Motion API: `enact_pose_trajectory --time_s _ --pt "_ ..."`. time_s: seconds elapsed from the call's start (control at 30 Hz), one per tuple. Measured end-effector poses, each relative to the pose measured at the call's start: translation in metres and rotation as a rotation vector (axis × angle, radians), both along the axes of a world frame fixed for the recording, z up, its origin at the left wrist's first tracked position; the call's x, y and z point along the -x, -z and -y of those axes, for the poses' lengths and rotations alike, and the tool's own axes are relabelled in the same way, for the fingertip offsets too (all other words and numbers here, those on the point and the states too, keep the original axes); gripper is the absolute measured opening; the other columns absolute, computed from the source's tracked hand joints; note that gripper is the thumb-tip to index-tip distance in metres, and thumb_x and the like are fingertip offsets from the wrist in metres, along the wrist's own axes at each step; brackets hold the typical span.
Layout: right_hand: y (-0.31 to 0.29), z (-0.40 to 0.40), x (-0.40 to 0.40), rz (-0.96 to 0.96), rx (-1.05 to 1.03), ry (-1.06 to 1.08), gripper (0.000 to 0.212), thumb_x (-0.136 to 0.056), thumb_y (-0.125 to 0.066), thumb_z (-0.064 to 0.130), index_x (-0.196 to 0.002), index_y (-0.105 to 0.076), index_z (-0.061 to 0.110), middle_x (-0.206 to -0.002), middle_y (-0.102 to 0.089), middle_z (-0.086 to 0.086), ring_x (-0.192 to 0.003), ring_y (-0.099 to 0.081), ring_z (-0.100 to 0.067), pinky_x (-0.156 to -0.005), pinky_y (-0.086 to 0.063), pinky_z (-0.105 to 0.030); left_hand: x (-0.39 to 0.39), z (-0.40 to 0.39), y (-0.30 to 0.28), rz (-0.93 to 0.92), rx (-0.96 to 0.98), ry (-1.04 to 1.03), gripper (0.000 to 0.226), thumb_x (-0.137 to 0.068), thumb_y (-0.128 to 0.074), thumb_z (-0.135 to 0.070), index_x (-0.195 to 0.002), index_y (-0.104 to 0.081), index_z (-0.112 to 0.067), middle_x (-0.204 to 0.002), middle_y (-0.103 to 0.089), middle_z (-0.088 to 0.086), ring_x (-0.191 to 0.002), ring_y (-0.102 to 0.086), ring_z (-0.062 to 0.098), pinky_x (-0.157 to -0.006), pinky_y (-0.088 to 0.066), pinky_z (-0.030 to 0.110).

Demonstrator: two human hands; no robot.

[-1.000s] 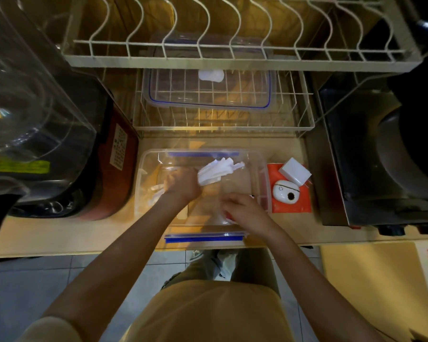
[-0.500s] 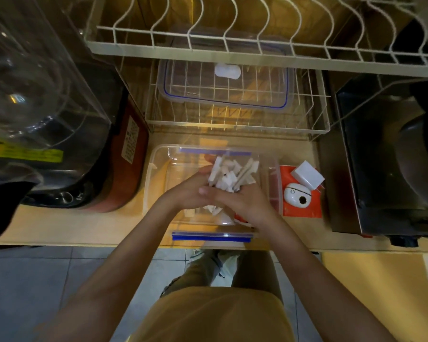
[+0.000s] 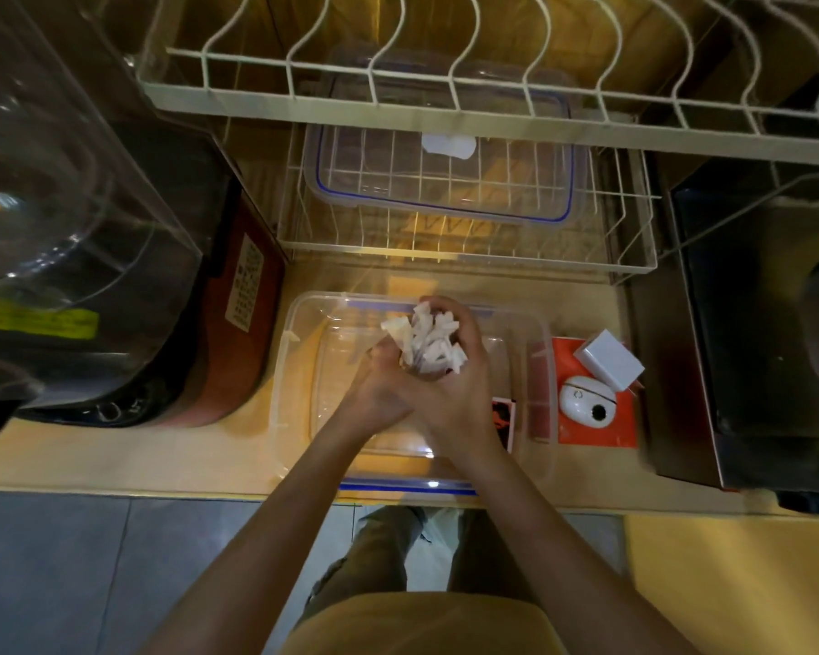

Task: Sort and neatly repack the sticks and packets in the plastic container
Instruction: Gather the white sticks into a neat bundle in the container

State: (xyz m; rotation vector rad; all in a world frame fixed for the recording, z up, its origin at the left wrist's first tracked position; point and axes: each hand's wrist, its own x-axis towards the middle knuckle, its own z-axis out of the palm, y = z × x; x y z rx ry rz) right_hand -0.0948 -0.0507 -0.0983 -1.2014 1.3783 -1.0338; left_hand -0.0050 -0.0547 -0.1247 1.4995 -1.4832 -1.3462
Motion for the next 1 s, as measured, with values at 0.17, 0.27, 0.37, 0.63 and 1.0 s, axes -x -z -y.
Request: enact_pose_trajectory --time_s 0.17,0.27,0.37,0.63,1.0 --pt "0.000 0.004 0.001 0.042 -0.048 0.032 0.036 -0.071 -0.074 -0.002 -0.102 -0.063 0.012 -0.089 -0.069 0.001 -0.090 -0.067 -0.011 -0.083 -0.054 -0.025 0.002 0.002 -0.004 0.028 -0.161 0.066 0.042 -0.081 -0.063 -0.016 -0.121 -0.052 -0.013 -0.125 -0.057 0.009 -0.119 -0.054 0.010 -0.093 -0.042 0.024" --pt "-0.005 0.008 0.000 0.047 -0.047 0.028 0.024 -0.074 -0.070 -0.006 -0.094 -0.066 0.006 -0.082 -0.069 -0.003 -0.077 -0.064 0.001 -0.076 -0.051 -0.012 -0.001 0.006 0.000 0.039 -0.180 0.029 0.048 -0.084 -0.059 -0.005 -0.130 -0.044 -0.007 -0.127 -0.055 0.009 -0.119 -0.051 0.018 -0.094 -0.043 0.025" --pt "-0.008 0.010 0.001 0.075 -0.003 -0.015 0.038 -0.068 -0.073 -0.005 -0.102 -0.062 0.006 -0.092 -0.068 -0.008 -0.087 -0.065 -0.005 -0.082 -0.052 -0.020 -0.004 0.010 -0.005 0.020 0.021 0.049 0.022 -0.073 -0.063 -0.028 -0.094 -0.061 -0.024 -0.090 -0.067 -0.013 -0.092 -0.062 0.002 -0.076 -0.054 0.021" --pt "0.001 0.009 0.004 0.062 0.024 -0.068 0.072 -0.063 -0.076 0.008 -0.127 -0.047 0.026 -0.117 -0.064 -0.003 -0.113 -0.060 -0.014 -0.097 -0.050 -0.039 -0.007 0.009 -0.005 0.127 0.204 0.112 0.018 -0.075 -0.060 -0.033 -0.091 -0.061 -0.025 -0.091 -0.061 -0.012 -0.090 -0.061 0.003 -0.076 -0.053 0.025" --pt "-0.024 0.020 0.009 0.117 -0.091 -0.174 0.032 -0.071 -0.072 -0.003 -0.069 -0.061 0.027 -0.060 -0.064 0.019 -0.059 -0.058 0.011 -0.058 -0.046 -0.002 0.007 0.009 -0.004 -0.181 0.012 -0.017 0.024 -0.077 -0.067 -0.008 -0.094 -0.054 -0.018 -0.081 -0.057 -0.022 -0.083 -0.057 -0.022 -0.069 -0.042 -0.002"
